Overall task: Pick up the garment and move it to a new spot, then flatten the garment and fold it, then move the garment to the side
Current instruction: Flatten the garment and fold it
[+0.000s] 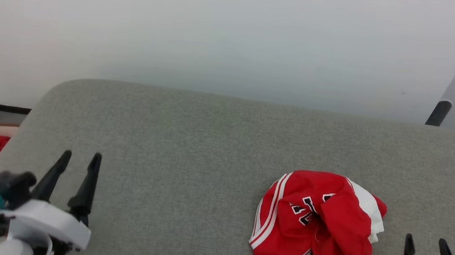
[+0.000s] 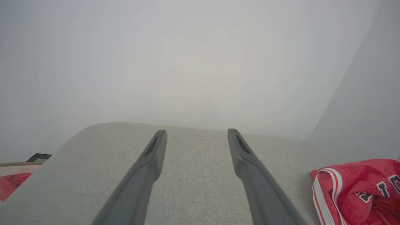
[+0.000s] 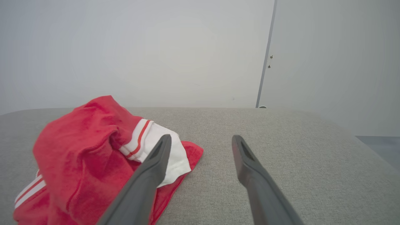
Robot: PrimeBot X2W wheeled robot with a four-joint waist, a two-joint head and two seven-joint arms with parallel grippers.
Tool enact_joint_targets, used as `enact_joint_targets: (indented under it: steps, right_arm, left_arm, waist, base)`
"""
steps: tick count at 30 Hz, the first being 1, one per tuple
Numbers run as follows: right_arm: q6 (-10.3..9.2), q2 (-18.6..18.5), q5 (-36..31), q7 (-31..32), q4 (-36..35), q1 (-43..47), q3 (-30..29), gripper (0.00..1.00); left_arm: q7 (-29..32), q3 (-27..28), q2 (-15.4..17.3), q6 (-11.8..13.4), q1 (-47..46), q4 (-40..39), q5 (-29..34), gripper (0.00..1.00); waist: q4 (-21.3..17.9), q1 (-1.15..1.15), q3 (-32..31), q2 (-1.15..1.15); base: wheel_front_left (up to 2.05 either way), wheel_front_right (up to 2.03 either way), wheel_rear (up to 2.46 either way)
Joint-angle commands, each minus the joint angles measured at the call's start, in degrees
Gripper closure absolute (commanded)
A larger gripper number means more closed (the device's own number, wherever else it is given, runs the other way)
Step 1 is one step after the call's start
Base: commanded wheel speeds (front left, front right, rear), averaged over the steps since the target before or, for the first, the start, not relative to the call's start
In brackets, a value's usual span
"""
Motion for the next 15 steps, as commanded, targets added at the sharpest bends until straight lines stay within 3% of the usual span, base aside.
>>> enact_joint_targets:
  steps: [1, 8, 15]
  right_arm:
    - [0.00, 0.1, 0.1, -0.2, 0.1, -1.0, 0.3, 0.00]
    - [0.00, -0.7, 2.2, 3.6, 0.6, -3.5, 3.2, 0.00]
    - [0.00, -4.0, 4.1, 10.7, 1.2, -7.7, 5.0, 0.00]
  left_arm:
    - [0.5, -0.3, 0.4, -0.1, -0.9, -0.5, -0.2, 0.00]
    - [3.0, -1.5, 1.2, -0.1, -2.9, -2.0, -0.1, 0.00]
    - [3.1, -2.5, 0.5, 0.0, -3.8, -2.1, 0.1, 0.00]
  waist:
    - [-0.4, 0.00, 0.4, 0.00]
    - [-1.4, 0.00, 1.4, 0.00]
    - [-0.6, 0.00, 3.5, 0.00]
  base:
    - [0.00, 0.00, 0.00]
    - [0.00, 0.00, 0.00]
    - [0.00, 0.00, 0.00]
